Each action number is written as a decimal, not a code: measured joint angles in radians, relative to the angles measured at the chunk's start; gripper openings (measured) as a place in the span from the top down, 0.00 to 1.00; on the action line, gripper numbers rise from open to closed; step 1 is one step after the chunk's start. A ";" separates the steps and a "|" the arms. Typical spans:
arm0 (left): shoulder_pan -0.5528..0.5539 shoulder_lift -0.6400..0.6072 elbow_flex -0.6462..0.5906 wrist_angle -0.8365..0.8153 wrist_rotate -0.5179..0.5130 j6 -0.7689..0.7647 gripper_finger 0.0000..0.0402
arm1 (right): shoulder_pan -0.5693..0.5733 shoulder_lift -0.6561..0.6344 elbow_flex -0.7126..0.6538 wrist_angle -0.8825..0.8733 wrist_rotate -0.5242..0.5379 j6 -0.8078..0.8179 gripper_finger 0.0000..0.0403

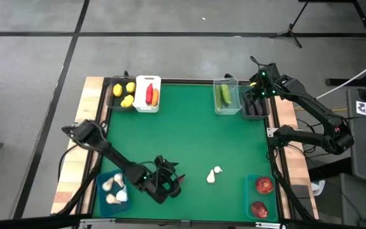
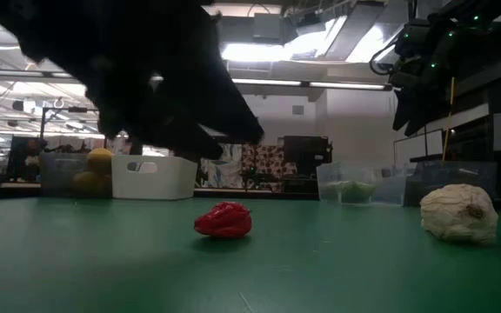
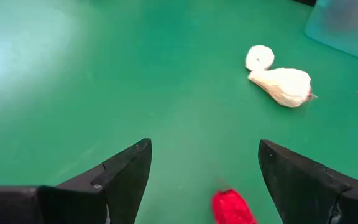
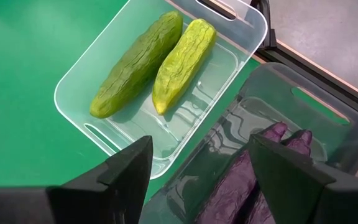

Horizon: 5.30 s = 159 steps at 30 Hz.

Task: Sort produce into baskets
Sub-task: Put the red chili pepper into the white bin, then put the garlic into the blue bin

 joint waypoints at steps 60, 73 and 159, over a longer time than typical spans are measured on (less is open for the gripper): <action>0.145 -0.177 0.066 -0.830 -0.109 -0.309 0.73 | 0.000 0.000 0.000 0.004 0.000 0.014 0.34; 0.564 -0.426 0.067 -1.242 -0.286 -0.339 0.74 | 0.000 0.000 0.000 0.035 0.001 0.011 0.34; 0.288 0.355 0.257 0.588 0.774 0.852 0.38 | 0.000 0.000 -0.030 0.041 -0.008 0.041 0.34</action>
